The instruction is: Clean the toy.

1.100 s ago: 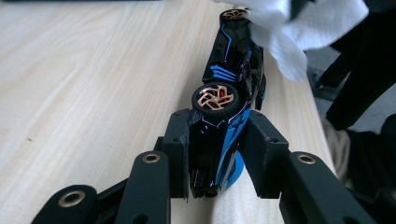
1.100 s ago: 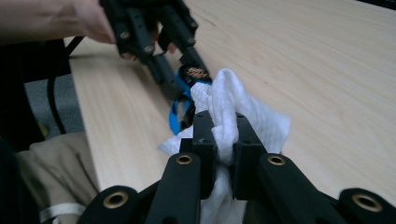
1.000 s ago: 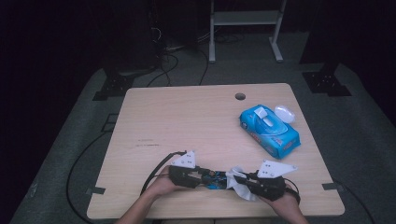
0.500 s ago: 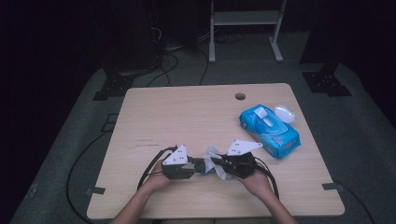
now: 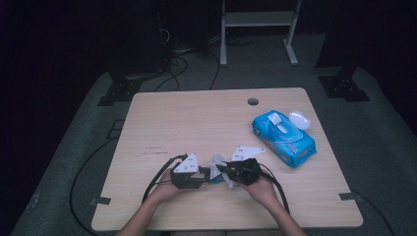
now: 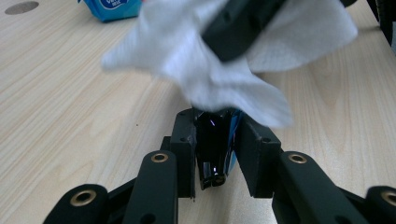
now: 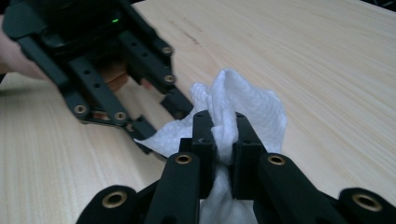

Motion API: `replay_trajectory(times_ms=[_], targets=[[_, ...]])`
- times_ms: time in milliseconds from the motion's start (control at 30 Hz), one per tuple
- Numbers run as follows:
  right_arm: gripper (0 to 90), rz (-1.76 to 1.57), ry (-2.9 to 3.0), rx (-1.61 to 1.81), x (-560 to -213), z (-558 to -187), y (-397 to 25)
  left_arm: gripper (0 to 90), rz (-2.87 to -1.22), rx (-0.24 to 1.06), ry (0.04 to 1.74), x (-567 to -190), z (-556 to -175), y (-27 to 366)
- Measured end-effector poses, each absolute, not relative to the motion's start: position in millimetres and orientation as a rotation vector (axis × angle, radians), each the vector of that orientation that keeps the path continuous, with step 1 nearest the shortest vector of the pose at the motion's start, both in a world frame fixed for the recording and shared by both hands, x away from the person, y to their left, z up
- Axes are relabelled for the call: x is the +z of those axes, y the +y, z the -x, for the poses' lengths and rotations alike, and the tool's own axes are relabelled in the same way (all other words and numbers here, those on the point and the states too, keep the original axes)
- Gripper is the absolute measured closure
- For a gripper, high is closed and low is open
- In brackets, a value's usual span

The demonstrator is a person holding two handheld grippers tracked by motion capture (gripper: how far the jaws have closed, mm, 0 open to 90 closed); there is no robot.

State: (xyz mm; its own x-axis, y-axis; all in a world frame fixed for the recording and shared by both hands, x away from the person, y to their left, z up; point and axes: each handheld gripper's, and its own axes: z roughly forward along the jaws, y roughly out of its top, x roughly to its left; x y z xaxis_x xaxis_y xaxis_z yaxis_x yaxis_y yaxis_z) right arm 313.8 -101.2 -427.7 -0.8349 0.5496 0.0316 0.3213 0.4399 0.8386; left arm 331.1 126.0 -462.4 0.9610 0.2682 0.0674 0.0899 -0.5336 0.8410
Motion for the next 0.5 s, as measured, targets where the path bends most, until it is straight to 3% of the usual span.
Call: replay_trajectory(times_ms=[267,500], targets=[[82.3,-0.804,2.412,1.285,-428,-316,-120,69.9,-2.135,0.237,0.252,-463,-332,125],[82.2,-0.73,2.44,1.308,-428,-309,-95,69.9,-2.14,0.237,0.261,-462,-331,125]])
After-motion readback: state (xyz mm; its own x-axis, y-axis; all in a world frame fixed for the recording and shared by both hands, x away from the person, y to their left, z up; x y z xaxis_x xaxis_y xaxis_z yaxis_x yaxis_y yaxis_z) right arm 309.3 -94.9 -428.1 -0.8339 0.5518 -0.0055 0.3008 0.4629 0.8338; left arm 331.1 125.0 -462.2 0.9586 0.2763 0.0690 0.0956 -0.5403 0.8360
